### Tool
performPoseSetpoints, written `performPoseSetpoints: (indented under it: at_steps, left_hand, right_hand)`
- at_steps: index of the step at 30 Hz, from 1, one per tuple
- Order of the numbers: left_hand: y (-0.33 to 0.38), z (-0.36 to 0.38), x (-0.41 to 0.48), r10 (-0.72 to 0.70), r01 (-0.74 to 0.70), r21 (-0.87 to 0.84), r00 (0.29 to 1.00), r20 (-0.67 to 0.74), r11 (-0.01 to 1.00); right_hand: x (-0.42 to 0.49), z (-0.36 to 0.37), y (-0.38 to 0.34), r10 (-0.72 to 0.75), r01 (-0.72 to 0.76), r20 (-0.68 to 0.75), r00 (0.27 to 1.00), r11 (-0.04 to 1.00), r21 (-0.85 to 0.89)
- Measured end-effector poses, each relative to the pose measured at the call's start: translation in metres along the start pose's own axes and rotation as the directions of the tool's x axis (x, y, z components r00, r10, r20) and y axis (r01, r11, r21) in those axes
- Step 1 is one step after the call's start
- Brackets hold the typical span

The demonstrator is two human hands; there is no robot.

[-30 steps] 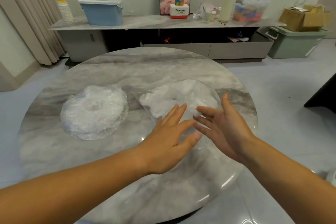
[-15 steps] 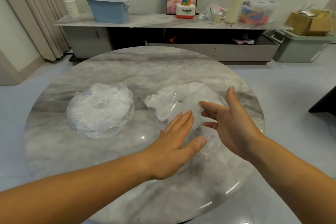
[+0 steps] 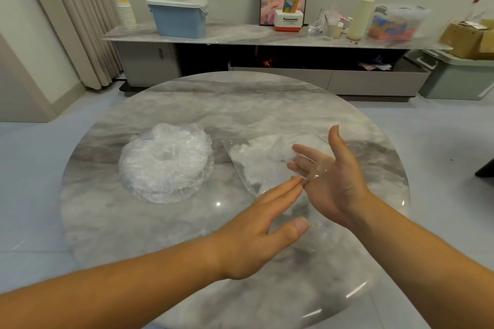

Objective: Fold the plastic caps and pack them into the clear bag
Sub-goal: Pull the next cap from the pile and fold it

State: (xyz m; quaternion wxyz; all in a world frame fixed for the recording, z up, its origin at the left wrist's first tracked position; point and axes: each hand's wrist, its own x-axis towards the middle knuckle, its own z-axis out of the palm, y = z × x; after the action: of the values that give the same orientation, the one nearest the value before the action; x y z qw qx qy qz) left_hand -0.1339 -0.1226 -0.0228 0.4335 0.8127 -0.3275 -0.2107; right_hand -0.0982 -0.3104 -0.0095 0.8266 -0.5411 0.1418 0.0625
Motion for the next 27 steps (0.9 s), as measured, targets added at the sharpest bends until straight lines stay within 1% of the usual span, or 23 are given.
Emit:
performPoseSetpoints:
  at_steps: [3,7,9,11,16,20,23,27]
  left_hand:
    - [-0.005,-0.004,-0.002,-0.010,0.010,0.007,1.000,-0.007,1.000]
    - [-0.009,-0.006,-0.004,-0.028,0.028,0.015,0.999,0.017,0.999]
    - [-0.010,-0.004,-0.005,-0.022,0.022,0.016,0.999,0.025,1.000]
    - [-0.009,-0.004,-0.004,-0.016,0.016,0.009,1.000,0.026,1.000]
    - [-0.009,-0.006,-0.004,-0.013,0.013,0.001,0.999,0.040,1.000]
    - [-0.011,-0.009,-0.003,-0.022,0.022,0.004,0.999,0.043,1.000]
    - [-0.014,-0.010,-0.003,-0.037,0.036,0.024,0.998,0.051,0.999]
    - [-0.020,-0.008,-0.004,-0.013,0.010,0.044,0.997,0.081,0.999]
  right_hand:
    - [-0.003,0.001,0.001,-0.026,0.034,-0.111,0.993,0.997,0.073]
    - [-0.012,0.003,0.002,-0.083,0.114,-0.230,0.970,0.986,0.124]
    - [-0.015,0.003,0.003,-0.087,0.121,-0.228,0.970,0.983,0.137]
    - [-0.014,0.004,0.002,-0.069,0.097,-0.189,0.980,0.984,0.146]
    - [-0.004,0.008,0.003,0.050,-0.036,-0.070,0.996,0.981,0.188]
    - [-0.010,0.003,0.003,0.034,-0.029,-0.021,0.999,0.978,0.207]
    - [-0.023,-0.007,0.006,-0.023,0.032,-0.054,0.998,0.985,0.169]
    - [-0.047,-0.019,0.010,-0.066,0.084,-0.175,0.982,0.992,0.096]
